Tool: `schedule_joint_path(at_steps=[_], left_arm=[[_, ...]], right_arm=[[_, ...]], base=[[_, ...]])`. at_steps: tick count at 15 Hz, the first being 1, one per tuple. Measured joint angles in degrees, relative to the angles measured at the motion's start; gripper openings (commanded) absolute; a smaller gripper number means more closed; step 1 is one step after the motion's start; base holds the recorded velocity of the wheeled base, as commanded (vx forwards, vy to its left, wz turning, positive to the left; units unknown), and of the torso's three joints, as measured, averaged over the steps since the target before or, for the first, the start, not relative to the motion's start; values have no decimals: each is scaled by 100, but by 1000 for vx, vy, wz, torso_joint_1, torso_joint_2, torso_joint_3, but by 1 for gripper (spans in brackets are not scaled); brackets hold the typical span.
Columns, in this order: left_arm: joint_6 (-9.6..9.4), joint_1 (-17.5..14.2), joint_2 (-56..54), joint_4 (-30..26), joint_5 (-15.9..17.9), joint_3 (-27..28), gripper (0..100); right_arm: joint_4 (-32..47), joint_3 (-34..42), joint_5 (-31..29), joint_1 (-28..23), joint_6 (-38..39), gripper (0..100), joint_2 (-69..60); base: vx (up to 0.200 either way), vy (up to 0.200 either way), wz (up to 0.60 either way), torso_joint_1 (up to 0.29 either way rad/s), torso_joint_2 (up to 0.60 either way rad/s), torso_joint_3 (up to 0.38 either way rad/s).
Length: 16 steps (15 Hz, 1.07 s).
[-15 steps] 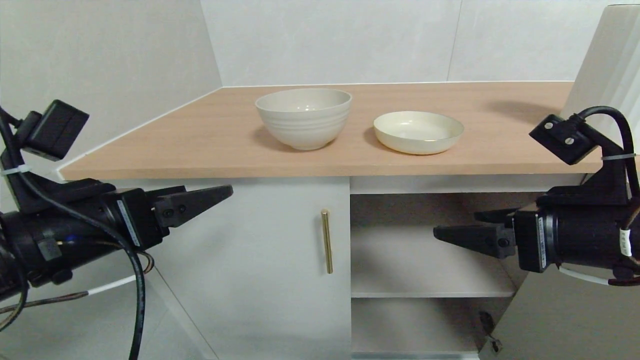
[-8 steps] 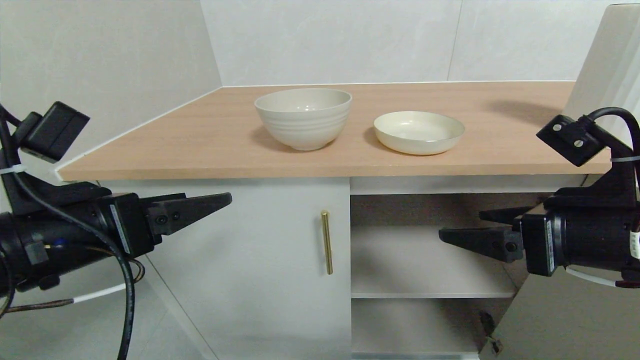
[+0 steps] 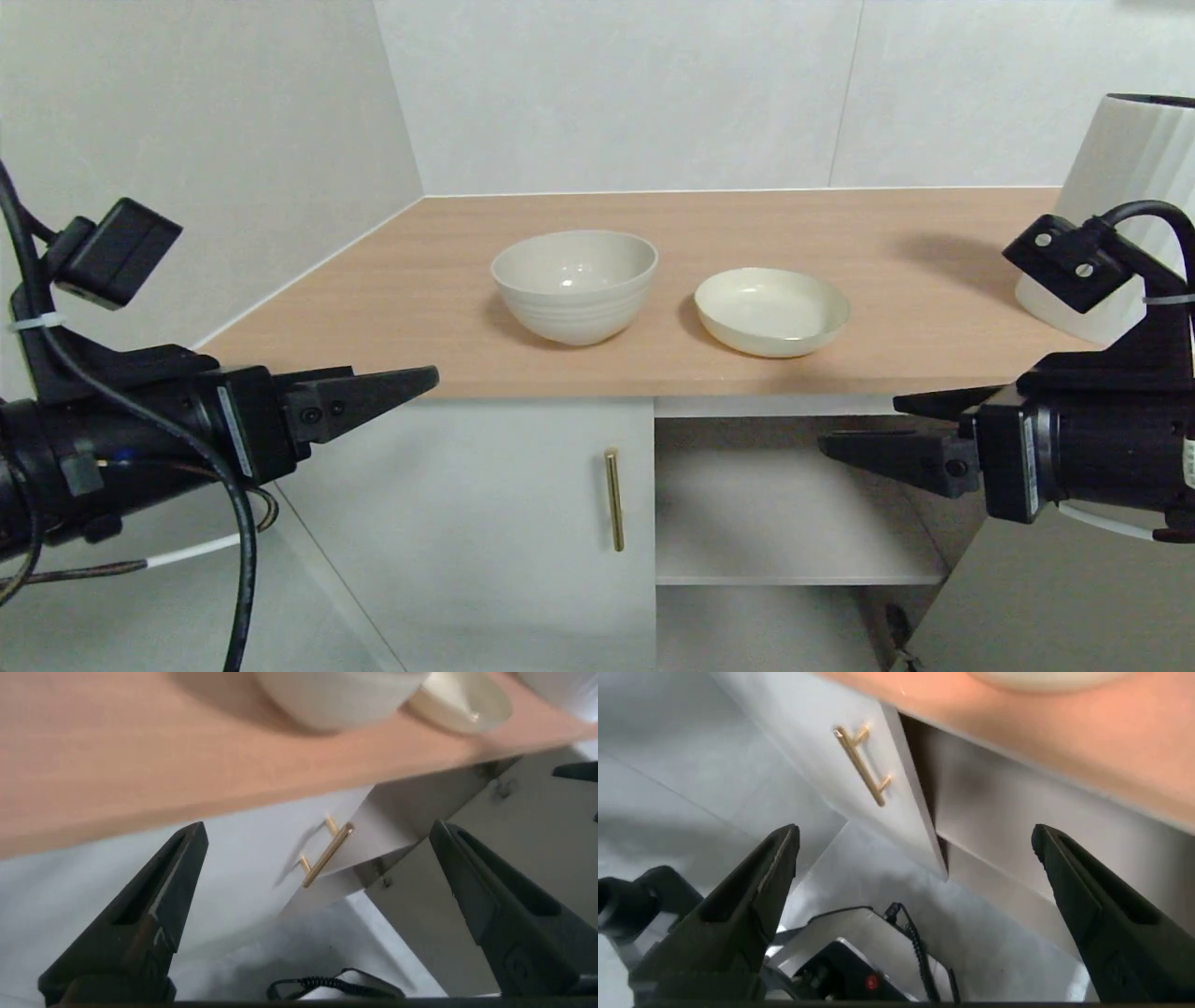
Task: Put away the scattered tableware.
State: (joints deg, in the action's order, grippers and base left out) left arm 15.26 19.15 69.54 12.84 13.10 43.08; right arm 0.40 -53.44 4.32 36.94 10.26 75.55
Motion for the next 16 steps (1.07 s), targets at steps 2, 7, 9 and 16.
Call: schedule_joint_path(at_steps=[2, 7, 9, 16], left_arm=[[0, 0, 6, -12, 11, -2, 100], [-7, 11, 83, -15, 9, -2, 100], [-7, 28, 111, -20, 9, 2, 100], [-10, 41, 603, -2203, -16, 1568, 100]], right_arm=[[-9, 0, -5, -4, -4, 100, 0], [-7, 6, -9, -26, -113, 100, 41], [-38, 9, -2, -28, -116, 100, 72], [-207, -532, -119, -375, 13, 100, 752]], base=[[0, 0, 0, 168, -456, -303], [0, 0, 0, 184, -468, -291], [0, 0, 0, 205, -476, -290], [0, 0, 0, 34, -82, -48]])
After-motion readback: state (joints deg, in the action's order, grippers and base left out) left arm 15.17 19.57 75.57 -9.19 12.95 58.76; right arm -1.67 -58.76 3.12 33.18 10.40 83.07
